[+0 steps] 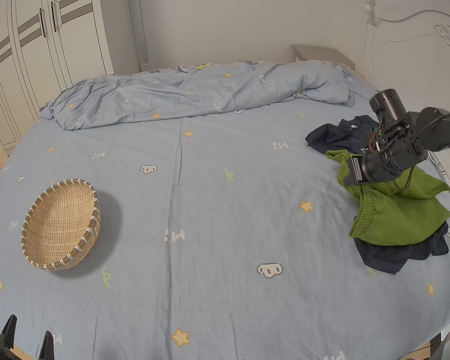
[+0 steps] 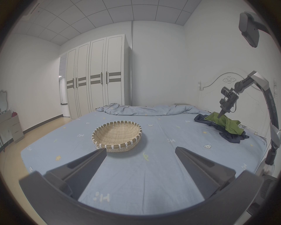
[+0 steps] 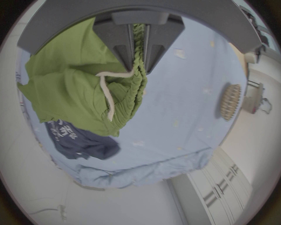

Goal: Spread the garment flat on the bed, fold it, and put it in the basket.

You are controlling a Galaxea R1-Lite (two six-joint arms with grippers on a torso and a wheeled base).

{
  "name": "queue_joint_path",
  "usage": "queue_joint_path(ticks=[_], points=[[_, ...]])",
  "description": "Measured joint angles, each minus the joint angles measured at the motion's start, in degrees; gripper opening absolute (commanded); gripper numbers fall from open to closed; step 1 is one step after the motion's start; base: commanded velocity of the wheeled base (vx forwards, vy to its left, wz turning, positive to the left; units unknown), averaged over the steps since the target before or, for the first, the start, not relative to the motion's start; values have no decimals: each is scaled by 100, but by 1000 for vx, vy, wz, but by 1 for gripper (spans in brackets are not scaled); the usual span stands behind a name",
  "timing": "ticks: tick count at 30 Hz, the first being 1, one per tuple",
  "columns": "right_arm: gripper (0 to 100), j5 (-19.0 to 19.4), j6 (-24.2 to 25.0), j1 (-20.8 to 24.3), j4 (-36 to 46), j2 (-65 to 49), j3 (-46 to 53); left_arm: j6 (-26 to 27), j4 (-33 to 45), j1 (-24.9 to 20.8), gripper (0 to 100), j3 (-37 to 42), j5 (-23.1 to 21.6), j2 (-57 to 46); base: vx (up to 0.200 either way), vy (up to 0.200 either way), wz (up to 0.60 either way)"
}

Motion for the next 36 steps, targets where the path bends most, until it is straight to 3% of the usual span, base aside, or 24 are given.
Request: queue_joint_path(ticks=[8, 14, 17, 26, 30, 36], points=[[0, 369, 824, 1441, 254, -361, -602, 0, 0, -2, 100, 0, 0, 0, 0, 0, 0], [0, 343, 1180, 2651, 213, -534, -750, 0, 0, -2, 100, 0, 0, 0, 0, 0, 0], [0, 219, 1413, 3029, -89, -575, -747, 0, 0, -5, 100, 0, 0, 0, 0, 0, 0], [0, 68, 1765, 3428, -2459, -472, 228, 0, 0, -2, 100, 0, 0, 0, 0, 0, 0], [0, -229, 1769, 3552, -3722, -308, 824, -2, 0, -2, 100, 0, 0, 0, 0, 0, 0], [0, -667, 1681, 3710, -4300, 184, 1339, -2, 0, 0, 100, 0, -2, 0, 0, 0, 0]])
